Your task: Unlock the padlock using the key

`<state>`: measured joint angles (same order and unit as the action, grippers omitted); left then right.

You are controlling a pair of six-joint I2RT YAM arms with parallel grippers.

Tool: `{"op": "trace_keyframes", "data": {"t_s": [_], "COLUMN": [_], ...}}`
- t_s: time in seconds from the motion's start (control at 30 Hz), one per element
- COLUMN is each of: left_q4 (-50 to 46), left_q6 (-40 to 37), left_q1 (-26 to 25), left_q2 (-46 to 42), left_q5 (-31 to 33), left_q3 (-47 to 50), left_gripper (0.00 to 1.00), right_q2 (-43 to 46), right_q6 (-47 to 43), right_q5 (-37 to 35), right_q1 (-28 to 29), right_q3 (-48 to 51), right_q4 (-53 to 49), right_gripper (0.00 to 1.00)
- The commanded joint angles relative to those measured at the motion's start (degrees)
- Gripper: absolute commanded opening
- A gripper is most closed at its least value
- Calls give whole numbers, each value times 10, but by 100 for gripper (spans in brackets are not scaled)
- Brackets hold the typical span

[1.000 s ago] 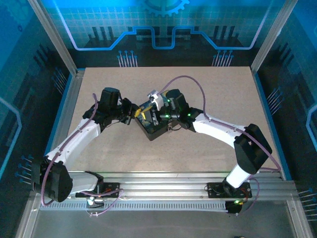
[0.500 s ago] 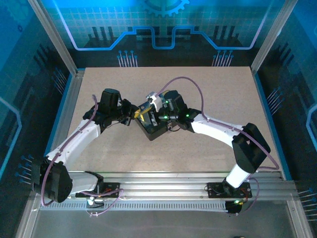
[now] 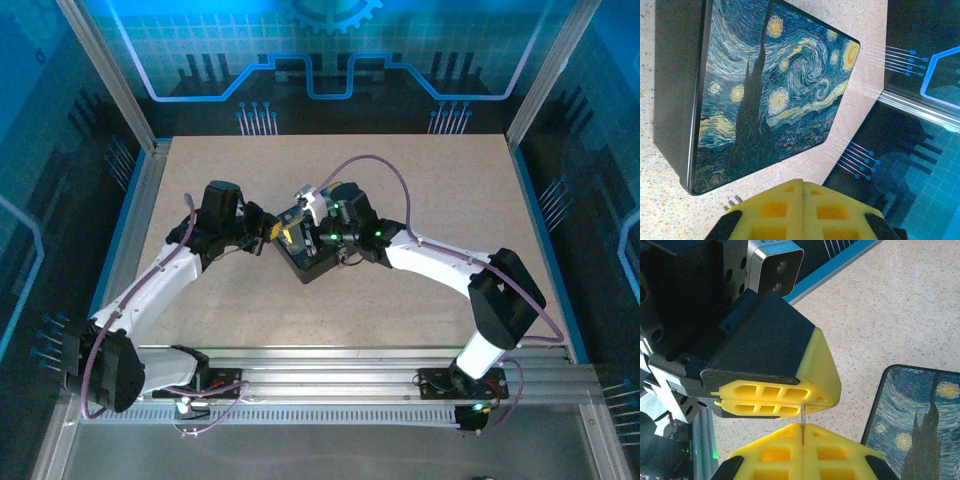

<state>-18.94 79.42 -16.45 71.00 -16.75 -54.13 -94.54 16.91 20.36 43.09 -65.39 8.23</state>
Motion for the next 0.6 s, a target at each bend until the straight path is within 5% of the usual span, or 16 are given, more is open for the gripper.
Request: {"op": "trace_keyframes", "data": {"t_s": [0.0, 0.1, 0.2, 0.57], "left_q4": [34, 31, 14, -77], "left_q6": [10, 3, -11, -162], "left_q1": [4, 4, 4, -8], "left_q2": [-20, -20, -21, 12], "left_q5": [1, 1, 10, 39], "left_q3": [3, 0, -5, -63], "left_gripper": [0, 5, 34, 59], "right_q2": [-9, -5, 2, 77], "right_q6": [-11, -13, -11, 9], "right_q5": [18, 15, 18, 59], "right_q1": [15, 16, 8, -71], "right_q3": [-4, 4, 10, 76], "right_q4": [-3, 6, 6, -14], "right_gripper": [0, 0, 0, 0]}}
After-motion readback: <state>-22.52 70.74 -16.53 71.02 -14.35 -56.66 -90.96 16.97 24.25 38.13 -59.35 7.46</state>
